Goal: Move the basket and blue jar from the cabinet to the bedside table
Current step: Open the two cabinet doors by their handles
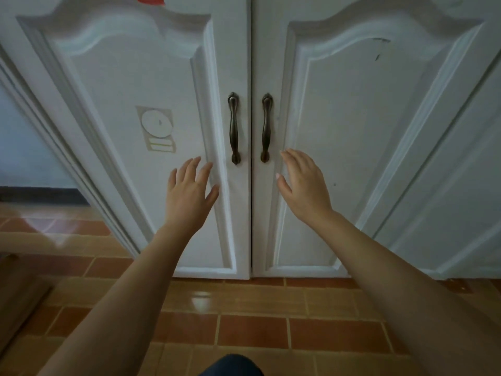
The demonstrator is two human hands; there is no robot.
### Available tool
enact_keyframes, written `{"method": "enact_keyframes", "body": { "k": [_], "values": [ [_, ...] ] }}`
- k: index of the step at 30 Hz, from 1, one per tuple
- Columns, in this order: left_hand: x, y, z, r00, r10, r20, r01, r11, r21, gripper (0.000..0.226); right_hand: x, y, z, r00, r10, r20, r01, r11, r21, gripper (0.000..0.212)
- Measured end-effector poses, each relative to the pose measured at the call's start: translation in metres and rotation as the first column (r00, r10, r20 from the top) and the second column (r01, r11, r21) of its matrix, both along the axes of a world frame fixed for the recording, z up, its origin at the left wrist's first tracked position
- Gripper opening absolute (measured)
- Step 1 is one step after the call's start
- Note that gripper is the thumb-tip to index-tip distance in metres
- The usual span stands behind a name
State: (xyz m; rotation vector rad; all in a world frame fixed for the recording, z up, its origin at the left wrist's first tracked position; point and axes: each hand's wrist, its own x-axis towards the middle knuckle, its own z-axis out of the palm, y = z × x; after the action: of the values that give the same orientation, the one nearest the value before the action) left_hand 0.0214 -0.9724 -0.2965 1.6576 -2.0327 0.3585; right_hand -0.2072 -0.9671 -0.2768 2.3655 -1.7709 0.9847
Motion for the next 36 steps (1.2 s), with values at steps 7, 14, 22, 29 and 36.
{"method": "enact_keyframes", "body": {
  "k": [7, 14, 22, 29, 36],
  "values": [
    [-0.010, -0.014, -0.015, 0.998, 0.016, -0.058, -0.022, 0.994, -0.111, 0.047, 0.002, -0.012, -0.006, 0.999, 0.019, 0.027, -0.016, 0.995, -0.097, 0.047],
    [-0.026, -0.024, 0.002, 0.993, -0.027, -0.115, 0.006, 0.984, -0.179, 0.045, 0.002, -0.019, -0.001, 0.999, 0.008, 0.032, -0.005, 0.996, -0.089, 0.048],
    [-0.038, -0.041, 0.029, 0.969, -0.066, -0.238, -0.008, 0.954, -0.300, 0.032, 0.016, -0.040, 0.020, 0.993, -0.010, 0.119, 0.029, 0.986, -0.163, 0.036],
    [-0.042, -0.048, 0.034, 0.945, -0.113, -0.307, 0.010, 0.948, -0.318, 0.024, 0.024, -0.051, 0.022, 0.976, -0.009, 0.220, 0.033, 0.994, -0.108, 0.029],
    [-0.046, -0.051, 0.034, 0.938, -0.121, -0.324, 0.012, 0.948, -0.319, 0.022, 0.026, -0.056, 0.023, 0.935, 0.010, 0.355, 0.005, 0.999, -0.039, 0.016]
  ]
}}
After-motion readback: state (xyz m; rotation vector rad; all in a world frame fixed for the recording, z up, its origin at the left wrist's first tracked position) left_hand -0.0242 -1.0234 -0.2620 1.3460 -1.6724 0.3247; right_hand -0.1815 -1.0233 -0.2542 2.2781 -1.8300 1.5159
